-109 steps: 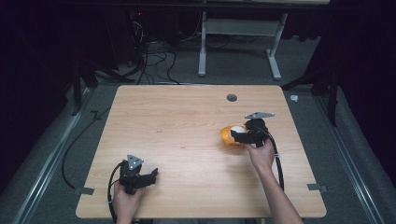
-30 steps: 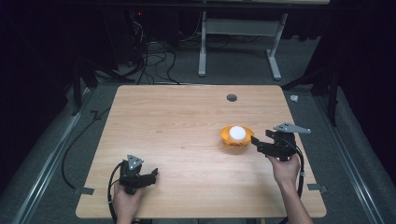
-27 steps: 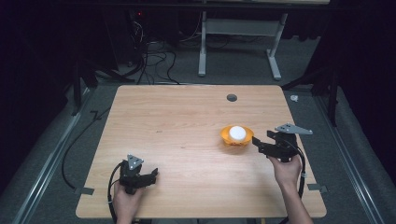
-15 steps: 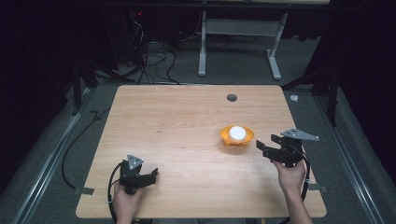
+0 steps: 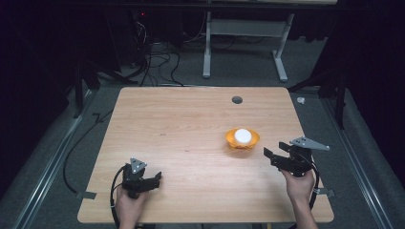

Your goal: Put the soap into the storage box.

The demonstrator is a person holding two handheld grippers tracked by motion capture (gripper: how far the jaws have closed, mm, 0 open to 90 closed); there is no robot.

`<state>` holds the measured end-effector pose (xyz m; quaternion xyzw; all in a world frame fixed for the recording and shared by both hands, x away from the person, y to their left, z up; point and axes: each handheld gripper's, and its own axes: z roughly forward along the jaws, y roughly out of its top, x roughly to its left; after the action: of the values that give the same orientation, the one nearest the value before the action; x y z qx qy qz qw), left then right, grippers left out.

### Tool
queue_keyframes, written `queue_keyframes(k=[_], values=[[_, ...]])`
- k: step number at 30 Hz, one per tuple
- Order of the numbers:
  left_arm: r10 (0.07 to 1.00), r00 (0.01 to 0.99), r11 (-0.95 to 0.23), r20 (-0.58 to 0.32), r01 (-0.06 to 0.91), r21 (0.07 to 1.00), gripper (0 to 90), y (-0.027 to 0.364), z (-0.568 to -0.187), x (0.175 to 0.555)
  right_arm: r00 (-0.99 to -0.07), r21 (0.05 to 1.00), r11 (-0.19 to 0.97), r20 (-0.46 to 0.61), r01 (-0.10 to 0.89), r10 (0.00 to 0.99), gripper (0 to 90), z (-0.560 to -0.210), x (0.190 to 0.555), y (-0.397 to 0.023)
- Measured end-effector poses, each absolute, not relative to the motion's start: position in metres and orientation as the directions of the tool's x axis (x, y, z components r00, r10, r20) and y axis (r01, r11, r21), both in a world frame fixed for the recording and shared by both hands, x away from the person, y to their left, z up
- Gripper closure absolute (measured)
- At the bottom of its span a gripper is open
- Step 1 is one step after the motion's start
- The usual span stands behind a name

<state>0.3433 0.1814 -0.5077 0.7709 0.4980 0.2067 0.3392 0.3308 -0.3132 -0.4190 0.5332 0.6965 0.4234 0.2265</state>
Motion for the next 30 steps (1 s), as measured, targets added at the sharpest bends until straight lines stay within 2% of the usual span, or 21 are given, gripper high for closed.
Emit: queue_keyframes(k=[12,30], values=[[0.908,0.419,-0.274,-0.019,0.627,0.729,16.5,0.181,-0.508,0.343,-0.304,0.828,0.043,0.156,0.558,0.940,30.4,-0.429,0.316,-0.323],[0.908,0.419,-0.274,-0.019,0.628,0.729,16.5,0.181,-0.508,0.343,-0.315,0.817,0.047,0.168,0.575,0.934,30.5,-0.444,0.309,-0.315]])
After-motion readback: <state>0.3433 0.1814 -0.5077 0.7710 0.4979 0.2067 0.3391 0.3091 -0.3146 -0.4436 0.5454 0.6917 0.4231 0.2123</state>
